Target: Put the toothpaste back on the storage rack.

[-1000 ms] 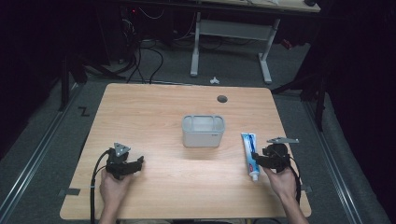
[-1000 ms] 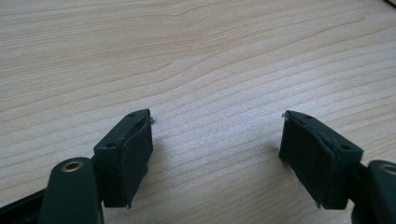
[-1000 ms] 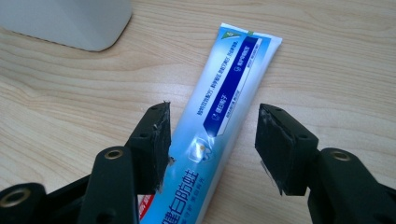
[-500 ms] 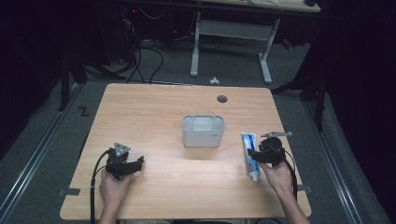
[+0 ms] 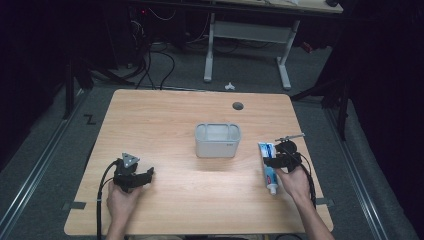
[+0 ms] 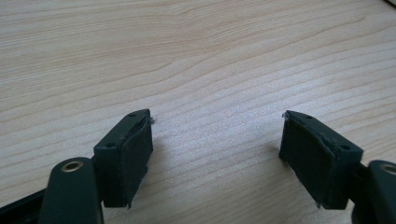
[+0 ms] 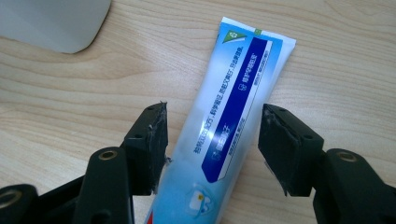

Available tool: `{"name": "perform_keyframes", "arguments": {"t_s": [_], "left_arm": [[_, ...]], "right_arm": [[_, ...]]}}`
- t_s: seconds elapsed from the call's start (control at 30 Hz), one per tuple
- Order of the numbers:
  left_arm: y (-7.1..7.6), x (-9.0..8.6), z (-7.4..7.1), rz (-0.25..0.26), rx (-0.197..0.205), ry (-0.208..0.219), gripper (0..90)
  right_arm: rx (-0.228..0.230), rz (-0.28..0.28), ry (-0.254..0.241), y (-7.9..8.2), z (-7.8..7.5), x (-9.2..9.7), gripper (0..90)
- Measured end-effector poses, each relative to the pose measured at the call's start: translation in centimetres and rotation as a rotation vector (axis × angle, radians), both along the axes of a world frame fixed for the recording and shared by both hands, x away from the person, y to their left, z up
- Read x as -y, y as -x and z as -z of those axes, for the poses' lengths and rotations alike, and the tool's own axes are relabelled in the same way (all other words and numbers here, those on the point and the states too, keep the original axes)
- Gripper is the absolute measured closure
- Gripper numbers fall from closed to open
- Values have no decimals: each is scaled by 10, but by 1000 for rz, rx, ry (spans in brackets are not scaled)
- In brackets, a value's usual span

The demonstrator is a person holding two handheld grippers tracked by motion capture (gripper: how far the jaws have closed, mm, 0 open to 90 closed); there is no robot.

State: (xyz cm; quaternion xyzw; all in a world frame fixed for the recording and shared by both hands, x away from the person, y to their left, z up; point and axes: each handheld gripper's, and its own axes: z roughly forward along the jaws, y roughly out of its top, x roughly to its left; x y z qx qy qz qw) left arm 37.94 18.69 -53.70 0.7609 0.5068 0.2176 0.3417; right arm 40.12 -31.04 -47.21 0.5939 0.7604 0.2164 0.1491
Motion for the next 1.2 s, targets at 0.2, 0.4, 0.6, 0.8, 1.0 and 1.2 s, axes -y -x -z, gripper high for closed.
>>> {"name": "perform_keyframes", "arguments": {"t_s": [0.2,0.4,0.6,0.8,1.0,1.2], "left_arm": [[0,0,0,0,0,0,257],[0,0,0,0,0,0,258],[0,0,0,0,0,0,257],[0,0,0,1,-1,1,257],[0,0,0,1,-1,1,257],[0,0,0,0,0,0,257]], "right_arm": [[-28,9,10,-9,2,-2,418],[-59,22,14,-16,7,-4,391],[-101,32,27,-24,14,-6,377],[-134,47,62,-30,17,-6,390],[-149,56,51,-33,20,-5,382],[-174,48,54,-36,21,-5,379]]}}
